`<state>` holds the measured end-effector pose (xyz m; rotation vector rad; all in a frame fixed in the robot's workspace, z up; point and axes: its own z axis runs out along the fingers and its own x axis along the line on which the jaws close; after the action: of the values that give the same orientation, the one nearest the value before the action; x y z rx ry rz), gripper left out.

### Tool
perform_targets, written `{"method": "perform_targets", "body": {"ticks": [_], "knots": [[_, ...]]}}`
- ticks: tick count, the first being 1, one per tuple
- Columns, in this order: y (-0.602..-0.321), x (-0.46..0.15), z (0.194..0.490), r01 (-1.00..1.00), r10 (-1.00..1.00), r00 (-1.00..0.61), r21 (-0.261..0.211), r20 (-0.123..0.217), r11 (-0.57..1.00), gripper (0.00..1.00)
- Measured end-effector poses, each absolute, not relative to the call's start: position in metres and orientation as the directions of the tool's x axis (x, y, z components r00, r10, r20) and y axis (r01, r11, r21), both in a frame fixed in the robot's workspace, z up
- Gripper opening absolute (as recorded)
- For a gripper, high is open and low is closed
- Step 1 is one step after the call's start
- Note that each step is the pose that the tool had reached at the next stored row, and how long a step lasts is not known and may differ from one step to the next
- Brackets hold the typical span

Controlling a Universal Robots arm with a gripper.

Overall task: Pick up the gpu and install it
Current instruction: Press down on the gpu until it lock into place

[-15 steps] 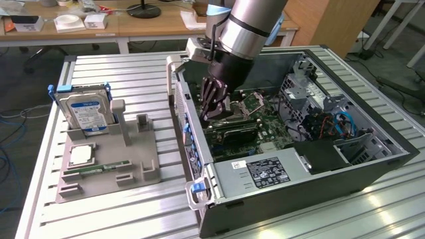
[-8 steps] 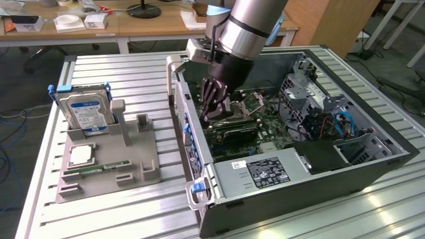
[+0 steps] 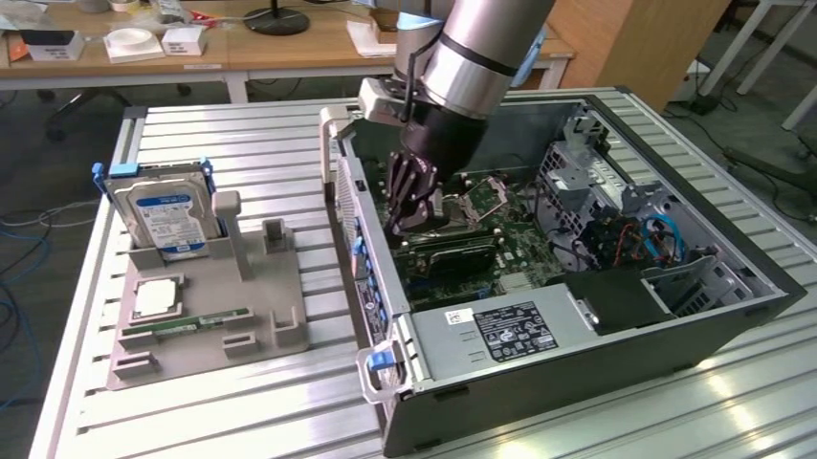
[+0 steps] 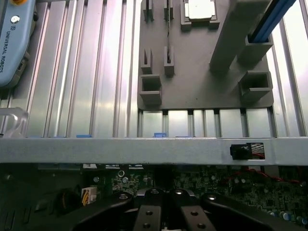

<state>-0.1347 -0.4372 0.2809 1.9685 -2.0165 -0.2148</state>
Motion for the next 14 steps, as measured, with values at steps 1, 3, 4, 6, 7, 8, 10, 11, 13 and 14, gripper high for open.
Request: {"method": "perform_targets", "body": {"ticks": [1, 3, 4, 6, 7, 8, 10, 11, 13, 14], "knots": [[-0.4372, -0.1333, 0.2808, -0.946, -0.993, -0.005, 0.323, 0.118, 0.043, 0.1], [-0.4372, -0.1293, 0.2809, -0.945, -0.993, -0.004, 0.325, 0.118, 0.042, 0.1], [-0.4372, -0.1275, 0.281, -0.945, -0.993, -0.004, 0.325, 0.118, 0.042, 0.1], [-0.4373, -0.1251, 0.281, -0.945, -0.993, -0.003, 0.326, 0.118, 0.042, 0.1], [-0.4373, -0.125, 0.281, -0.945, -0.993, -0.003, 0.326, 0.118, 0.042, 0.1], [-0.4373, -0.125, 0.2809, -0.944, -0.993, -0.004, 0.326, 0.118, 0.042, 0.1], [-0.4373, -0.1249, 0.281, -0.945, -0.993, -0.004, 0.325, 0.119, 0.043, 0.1], [-0.4372, -0.1249, 0.2809, -0.946, -0.993, -0.004, 0.323, 0.119, 0.043, 0.1], [-0.4372, -0.1249, 0.281, -0.948, -0.993, -0.005, 0.315, 0.12, 0.043, 0.1], [-0.4372, -0.1249, 0.281, -0.95, -0.993, -0.006, 0.309, 0.12, 0.043, 0.1]]}}
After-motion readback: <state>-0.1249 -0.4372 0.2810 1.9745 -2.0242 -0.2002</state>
